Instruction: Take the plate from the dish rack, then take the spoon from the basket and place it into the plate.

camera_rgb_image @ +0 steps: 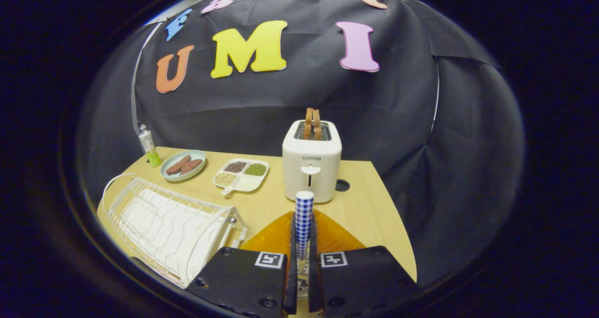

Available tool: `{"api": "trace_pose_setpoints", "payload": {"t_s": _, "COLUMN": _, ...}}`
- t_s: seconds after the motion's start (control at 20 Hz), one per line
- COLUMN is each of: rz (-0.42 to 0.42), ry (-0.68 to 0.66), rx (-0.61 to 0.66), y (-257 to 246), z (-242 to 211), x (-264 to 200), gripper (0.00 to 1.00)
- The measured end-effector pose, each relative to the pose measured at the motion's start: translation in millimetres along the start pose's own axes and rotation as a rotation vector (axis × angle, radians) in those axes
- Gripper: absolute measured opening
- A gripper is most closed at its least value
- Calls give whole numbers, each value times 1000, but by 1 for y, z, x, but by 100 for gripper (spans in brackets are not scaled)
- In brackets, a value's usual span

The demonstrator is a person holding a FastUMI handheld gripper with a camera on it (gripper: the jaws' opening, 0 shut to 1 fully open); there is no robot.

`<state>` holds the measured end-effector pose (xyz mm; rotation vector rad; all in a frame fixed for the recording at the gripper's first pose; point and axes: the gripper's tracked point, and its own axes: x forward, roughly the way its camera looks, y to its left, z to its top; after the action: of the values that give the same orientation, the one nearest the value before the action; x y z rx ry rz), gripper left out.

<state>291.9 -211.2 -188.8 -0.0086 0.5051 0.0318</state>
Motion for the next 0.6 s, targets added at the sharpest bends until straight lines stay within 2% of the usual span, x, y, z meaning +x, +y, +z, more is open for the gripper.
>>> {"api": "trace_pose_setpoints", "payload": {"t_s": 0.25, "rz": -54, "ry": -88, "rx": 25, "y": 2, "z": 33, "x": -56, "gripper": 15}}
{"api": "trace_pose_setpoints", "payload": {"t_s": 0.6, "rz": -57, "ry": -172, "rx": 40, "y": 47, "z": 33, "x": -156, "gripper": 15}}
